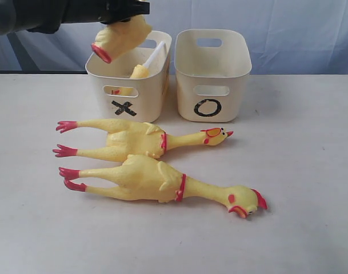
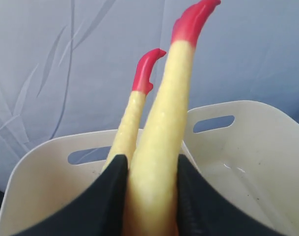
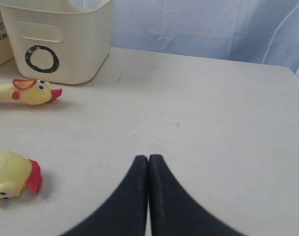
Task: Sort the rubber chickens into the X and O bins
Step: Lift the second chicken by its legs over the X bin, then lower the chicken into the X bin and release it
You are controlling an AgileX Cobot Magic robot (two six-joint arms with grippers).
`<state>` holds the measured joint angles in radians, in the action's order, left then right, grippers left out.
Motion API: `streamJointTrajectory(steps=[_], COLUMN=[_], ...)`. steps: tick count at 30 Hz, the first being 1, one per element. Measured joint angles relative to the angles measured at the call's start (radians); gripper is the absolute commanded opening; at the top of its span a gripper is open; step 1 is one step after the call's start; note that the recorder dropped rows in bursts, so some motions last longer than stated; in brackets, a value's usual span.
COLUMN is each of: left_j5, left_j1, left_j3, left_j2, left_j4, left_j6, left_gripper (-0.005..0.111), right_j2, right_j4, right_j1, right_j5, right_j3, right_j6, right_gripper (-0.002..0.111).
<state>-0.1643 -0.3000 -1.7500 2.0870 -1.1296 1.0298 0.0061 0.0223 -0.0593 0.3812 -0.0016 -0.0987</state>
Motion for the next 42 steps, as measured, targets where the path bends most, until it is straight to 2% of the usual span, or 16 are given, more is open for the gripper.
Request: streamJointTrajectory(steps=[13, 24, 36, 42], left_j5=[0.018, 0.038, 0.038, 0.038], left_j1=[0.000, 0.023, 0.029, 0.029], left_j3=[-0.043, -0.044, -0.044, -0.044], left_j2=[0.073, 0.082, 0.082, 0.082], left_j4=[-0.007, -0.009, -0.009, -0.009], left_j6=[0.002, 0.002, 0.002, 0.002], left_gripper=[0.001, 0.038, 0.056, 0.057], right_j2=[0.000, 0.000, 0.000, 0.000], right_j4=[0.000, 0.000, 0.000, 0.000], right_j1=[0.000, 0.000, 0.000, 0.000], right_j5=[0.000, 0.000, 0.000, 0.000], right_j3=[0.000, 0.000, 0.000, 0.000], right_j6=[0.000, 0.000, 0.000, 0.000], right_gripper=[0.000, 0.000, 0.000, 0.000])
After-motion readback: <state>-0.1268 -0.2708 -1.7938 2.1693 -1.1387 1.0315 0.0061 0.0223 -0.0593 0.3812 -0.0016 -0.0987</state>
